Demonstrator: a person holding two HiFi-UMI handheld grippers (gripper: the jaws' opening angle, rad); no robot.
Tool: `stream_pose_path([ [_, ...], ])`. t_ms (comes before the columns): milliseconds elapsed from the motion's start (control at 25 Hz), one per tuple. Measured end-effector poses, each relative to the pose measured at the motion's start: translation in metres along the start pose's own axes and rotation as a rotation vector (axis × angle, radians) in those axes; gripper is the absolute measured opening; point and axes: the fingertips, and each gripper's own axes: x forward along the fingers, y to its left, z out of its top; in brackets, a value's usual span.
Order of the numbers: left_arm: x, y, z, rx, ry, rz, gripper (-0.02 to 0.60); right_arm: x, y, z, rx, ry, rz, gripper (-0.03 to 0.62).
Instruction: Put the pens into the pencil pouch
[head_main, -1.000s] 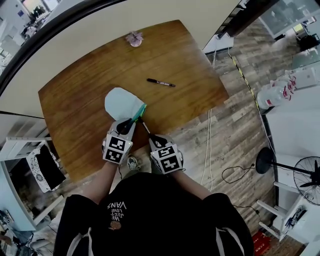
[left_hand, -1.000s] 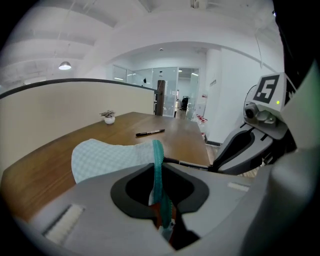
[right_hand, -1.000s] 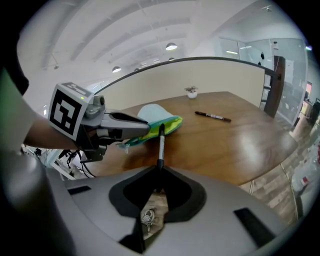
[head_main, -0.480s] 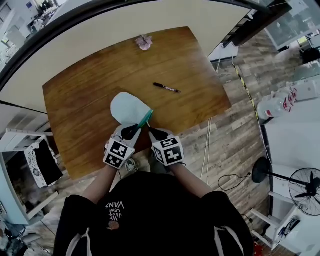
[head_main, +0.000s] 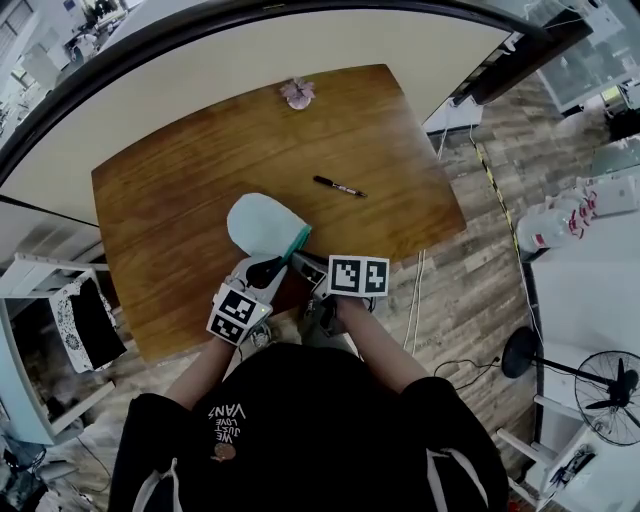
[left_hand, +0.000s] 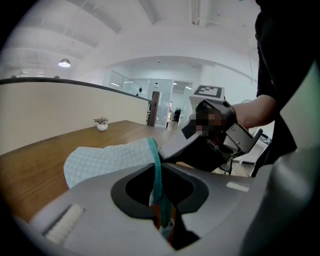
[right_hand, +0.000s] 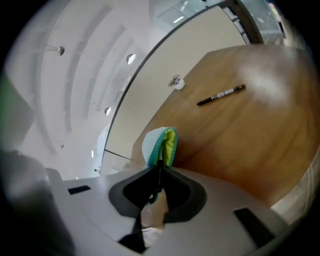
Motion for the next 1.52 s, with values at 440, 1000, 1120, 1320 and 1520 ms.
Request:
stream_pose_path([
  [440,0.003,0.029,0.029,-0.215,-0.089,0.050,0.052,0.006,0.026,0.046,0.386,-0.114,0.320,0.054],
  [1000,0.031,0.044,0.033,-0.366,-0.097,0.115,0.052,-0.015,-0.021,0.113,0.118,-0.182,0.186,0.144],
  [1120,0.038,0.048,0.032,-0.386,-0.094,0.142,0.052,-0.023,-0.057,0.129,-0.128,-0.181,-0.001,0.143],
  [1320,0.044,0.057,0.035,-0.469,-0.131,0.195,0.052,-0.036,-0.107,0.154,-0.668,-0.083,-0.367,0.143],
  [1520,0.047,0.066,0.038,-0.545,-0.174,0.234,0.052,-0.029,-0.139,0.166,-0.858,0.020,-0.449,0.143],
])
